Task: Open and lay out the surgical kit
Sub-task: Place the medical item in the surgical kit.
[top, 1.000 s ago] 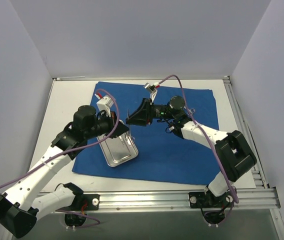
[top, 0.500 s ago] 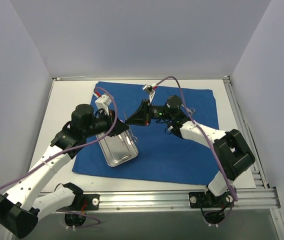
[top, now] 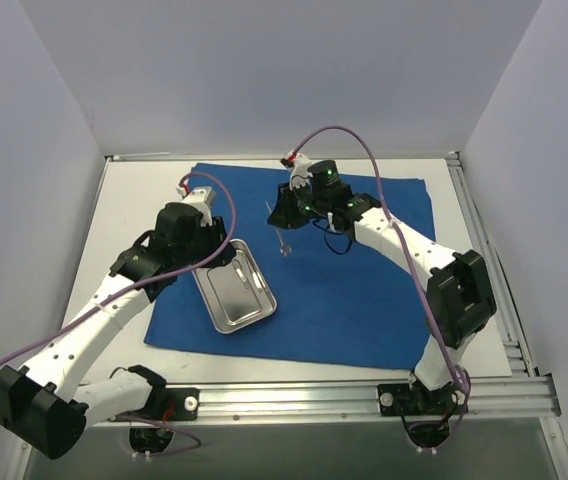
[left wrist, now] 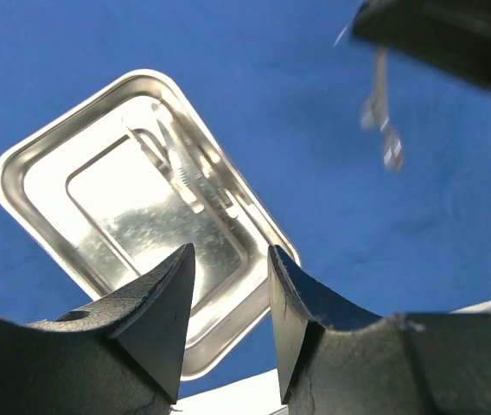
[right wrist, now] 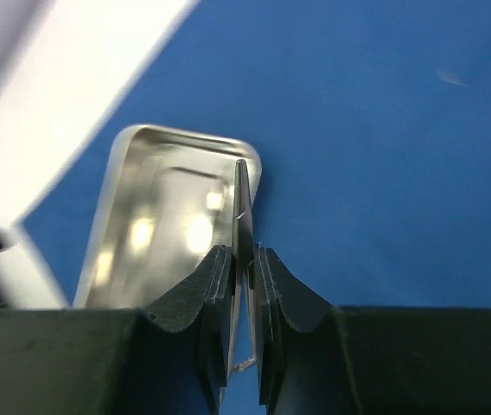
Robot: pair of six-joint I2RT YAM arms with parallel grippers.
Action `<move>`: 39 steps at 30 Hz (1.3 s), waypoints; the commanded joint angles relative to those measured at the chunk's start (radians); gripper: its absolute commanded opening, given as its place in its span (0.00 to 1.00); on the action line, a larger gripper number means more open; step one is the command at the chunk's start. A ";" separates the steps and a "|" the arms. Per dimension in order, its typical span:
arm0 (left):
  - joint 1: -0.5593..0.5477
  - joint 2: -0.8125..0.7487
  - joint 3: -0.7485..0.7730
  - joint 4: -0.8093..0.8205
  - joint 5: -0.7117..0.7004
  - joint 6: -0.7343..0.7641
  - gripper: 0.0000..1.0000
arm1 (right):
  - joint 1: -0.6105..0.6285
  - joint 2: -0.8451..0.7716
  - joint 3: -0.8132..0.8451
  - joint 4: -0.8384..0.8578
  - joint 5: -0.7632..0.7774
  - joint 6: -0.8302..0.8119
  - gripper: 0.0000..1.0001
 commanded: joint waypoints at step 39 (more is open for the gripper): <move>0.011 0.105 0.046 -0.041 -0.023 0.129 0.48 | -0.167 0.621 0.522 -0.476 0.939 -0.592 0.00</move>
